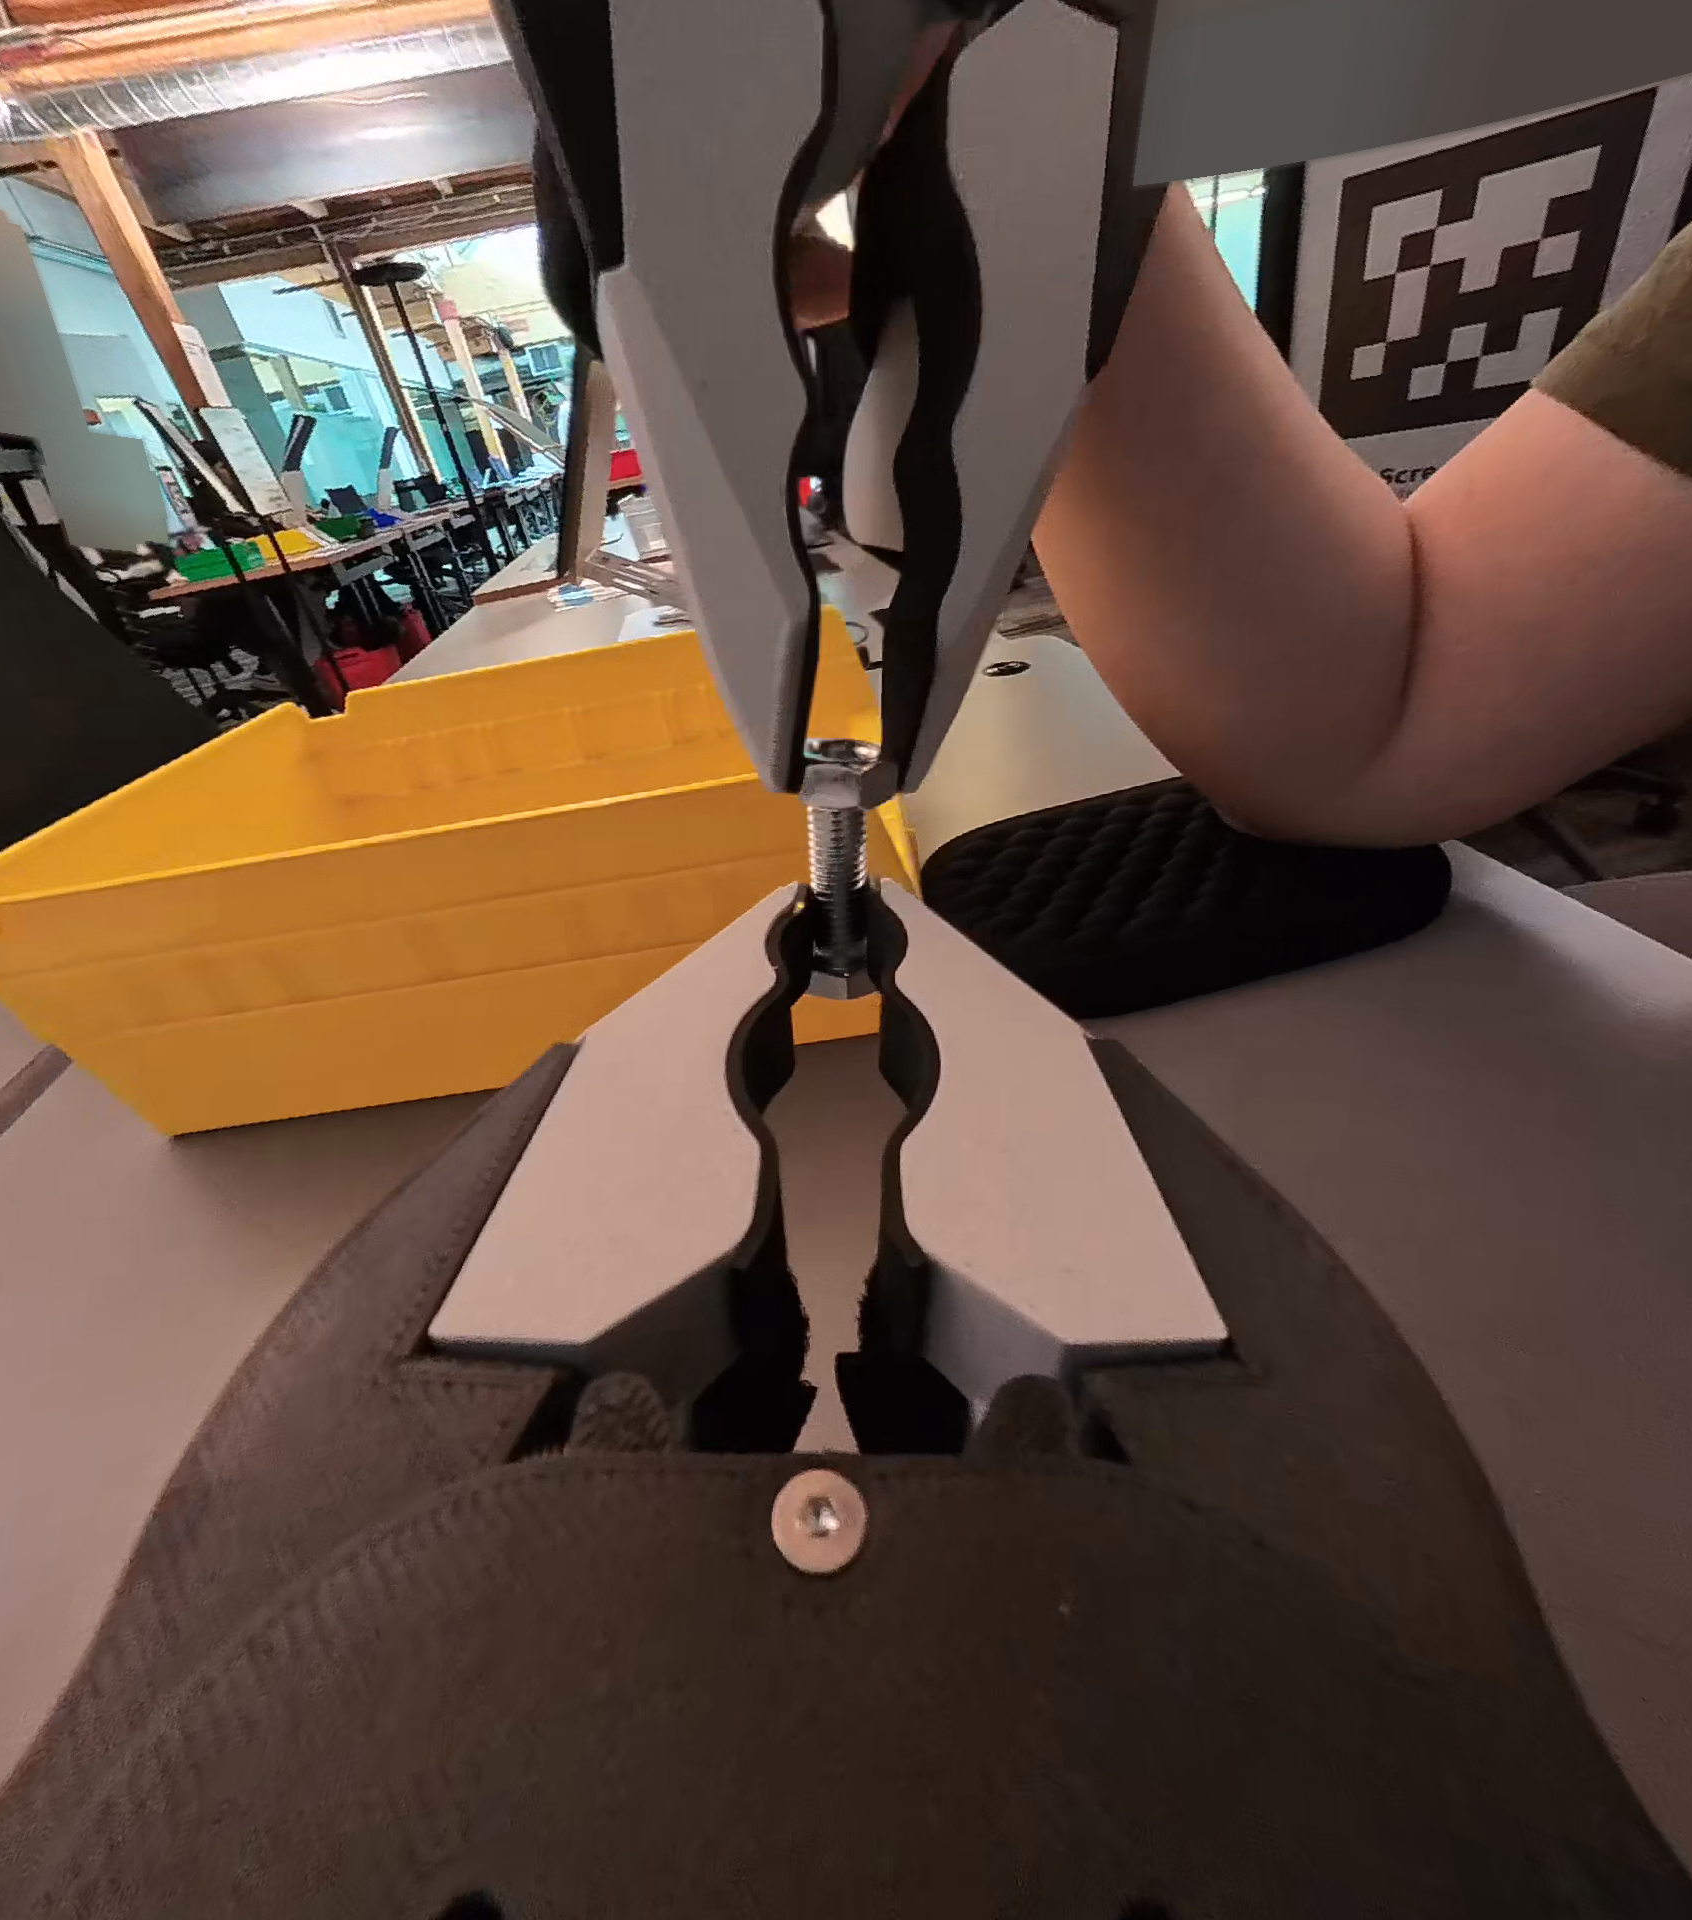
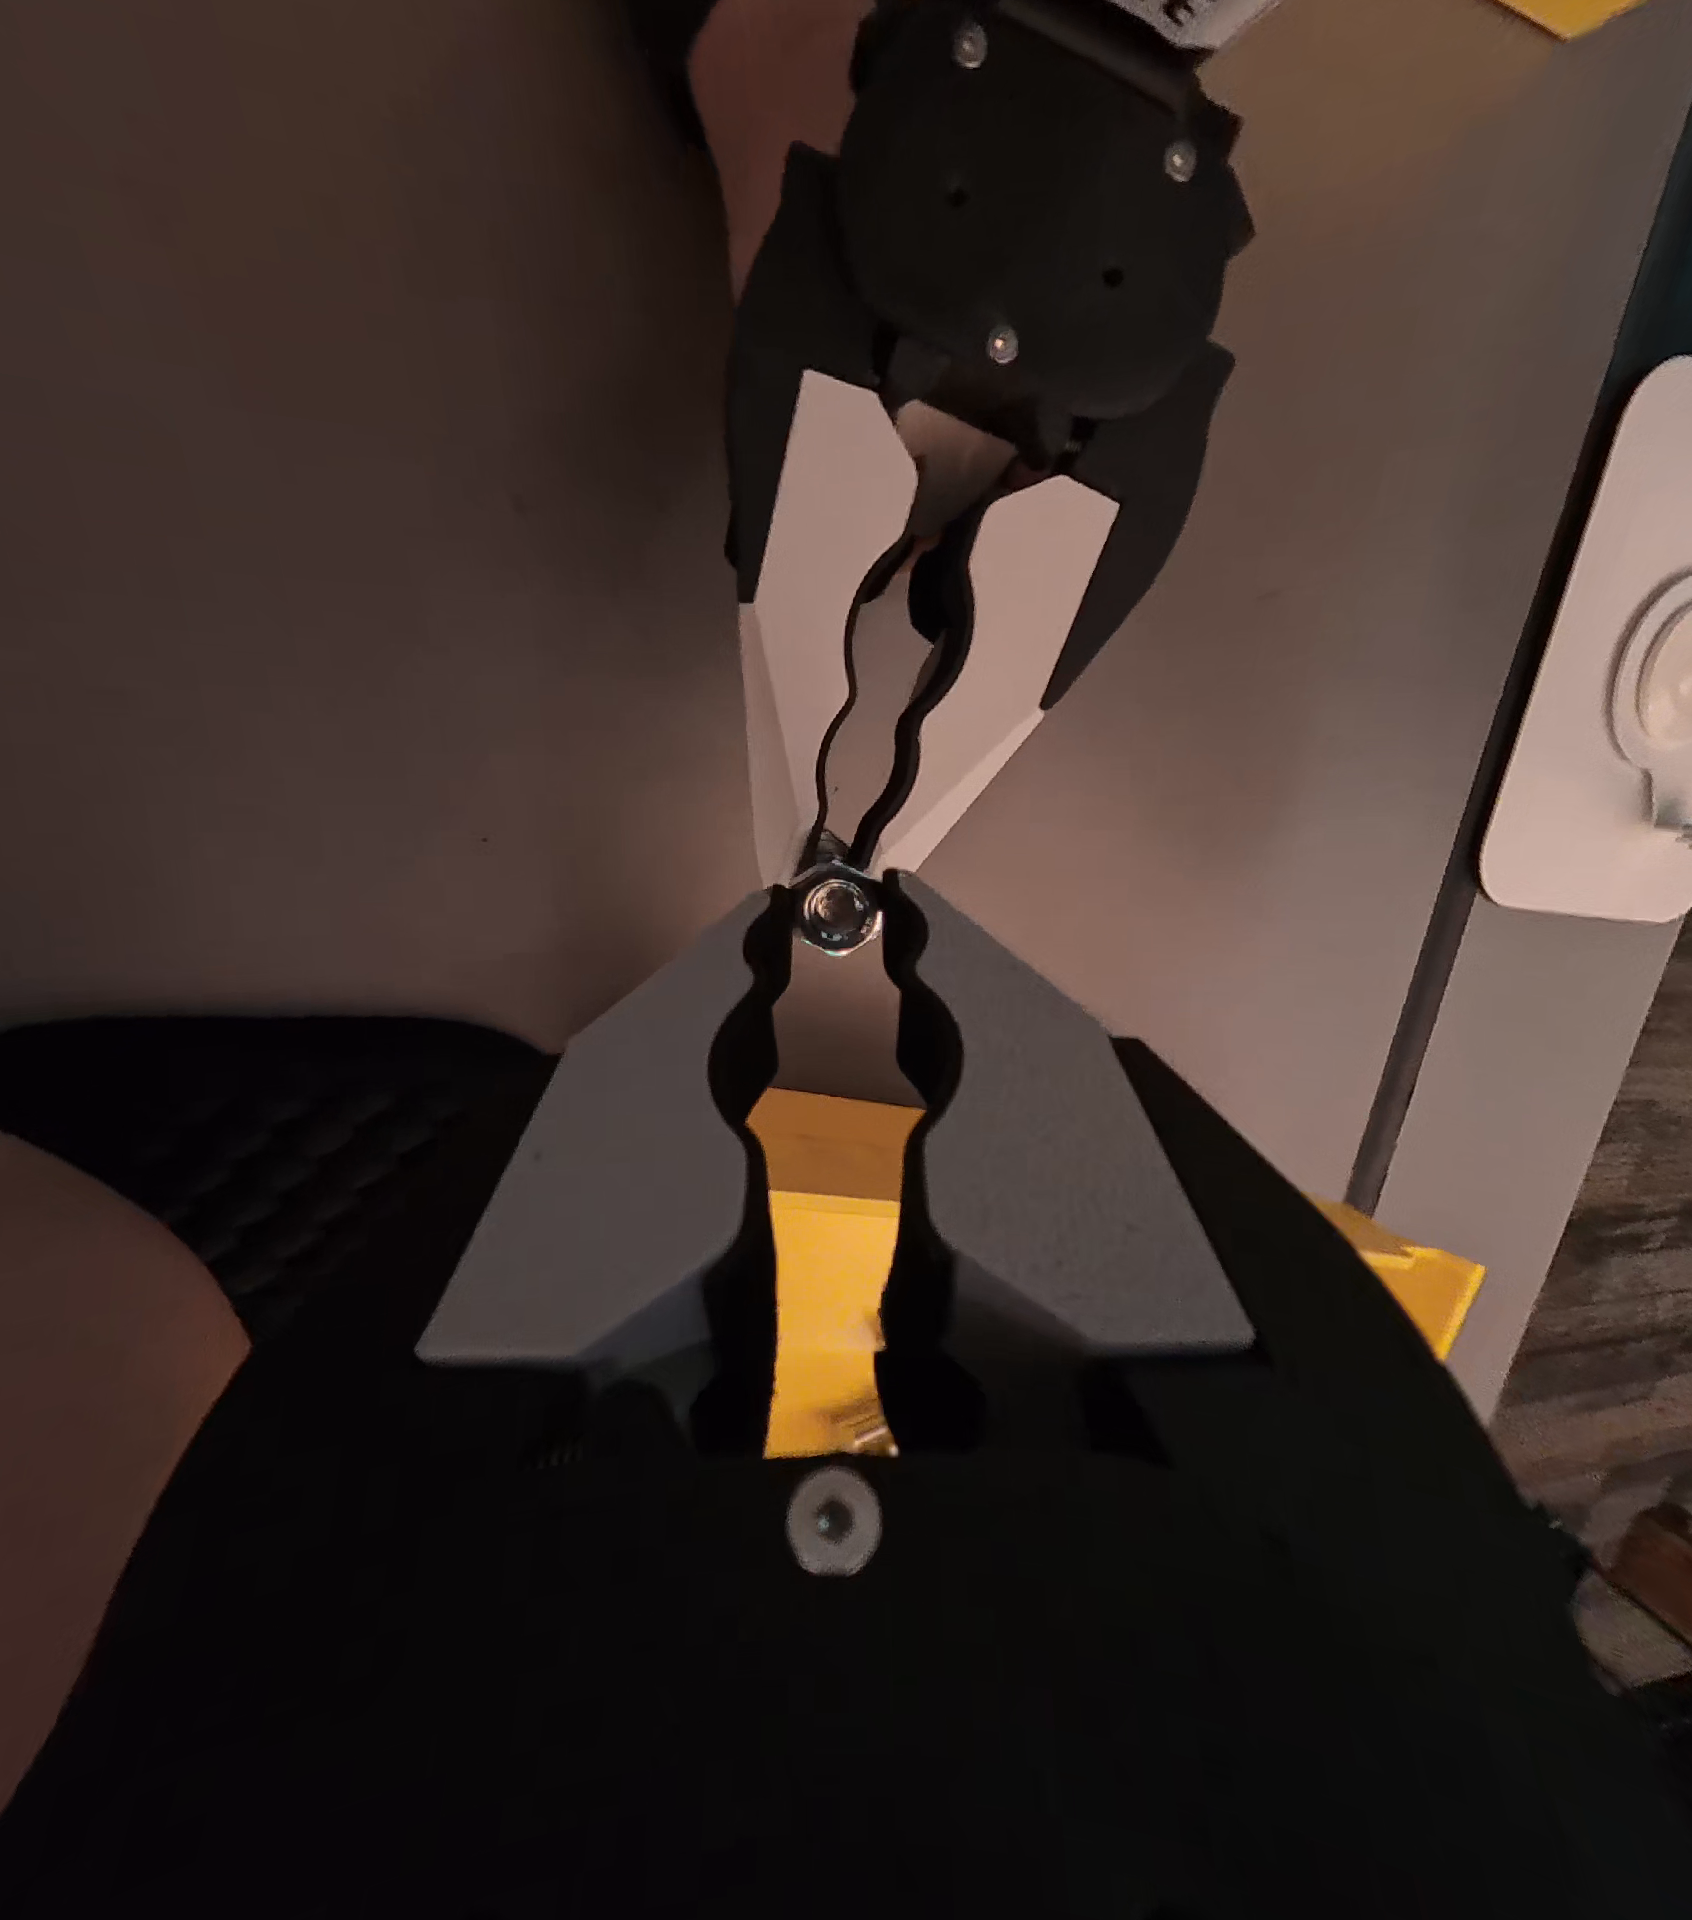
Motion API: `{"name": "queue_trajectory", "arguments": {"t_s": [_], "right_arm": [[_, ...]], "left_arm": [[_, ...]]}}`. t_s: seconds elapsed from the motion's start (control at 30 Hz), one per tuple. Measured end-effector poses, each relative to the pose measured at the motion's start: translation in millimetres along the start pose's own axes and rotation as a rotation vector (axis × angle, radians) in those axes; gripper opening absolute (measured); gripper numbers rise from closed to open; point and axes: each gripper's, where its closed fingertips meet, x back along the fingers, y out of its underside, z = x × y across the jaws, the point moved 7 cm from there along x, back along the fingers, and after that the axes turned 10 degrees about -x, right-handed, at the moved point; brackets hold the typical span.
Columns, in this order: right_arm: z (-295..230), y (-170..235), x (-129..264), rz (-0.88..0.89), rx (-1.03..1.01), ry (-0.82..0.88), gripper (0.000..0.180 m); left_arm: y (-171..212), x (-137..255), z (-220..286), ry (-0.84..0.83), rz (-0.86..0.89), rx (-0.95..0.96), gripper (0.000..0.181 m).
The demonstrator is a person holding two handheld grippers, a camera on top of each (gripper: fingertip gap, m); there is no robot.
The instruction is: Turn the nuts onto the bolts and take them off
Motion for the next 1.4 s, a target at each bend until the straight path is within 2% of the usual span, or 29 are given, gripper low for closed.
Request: {"name": "queue_trajectory", "arguments": {"t_s": [0.27,0.53,0.73,0.87,1.03,1.17,1.3,1.4], "right_arm": [[38,-5,-4,0.085,-0.354,0.037,0.016],[79,-19,-22,0.19,-0.74,0.063,0.016],[92,-23,-33,0.25,-0.989,0.029,0.017],[91,-21,-33,0.258,-0.98,-0.025,0.018],[88,-20,-30,0.237,-0.9,-0.003,0.019],[89,-19,-23,0.225,-0.766,0.091,0.026],[81,-15,-15,0.205,-0.51,0.202,0.033],[79,-11,-14,0.214,-0.458,0.19,0.033]], "left_arm": [[1,12,-22,-0.221,-0.055,-0.006,0.007],[8,38,-50,-0.487,-0.193,-0.043,0.007],[13,48,-60,-0.562,-0.225,-0.002,0.007],[13,47,-60,-0.555,-0.202,0.012,0.007],[12,45,-59,-0.543,-0.187,0.006,0.007],[13,46,-61,-0.543,-0.183,0.028,0.007],[13,46,-61,-0.525,-0.185,0.044,0.007],[13,43,-58,-0.488,-0.178,0.04,0.007]]}}
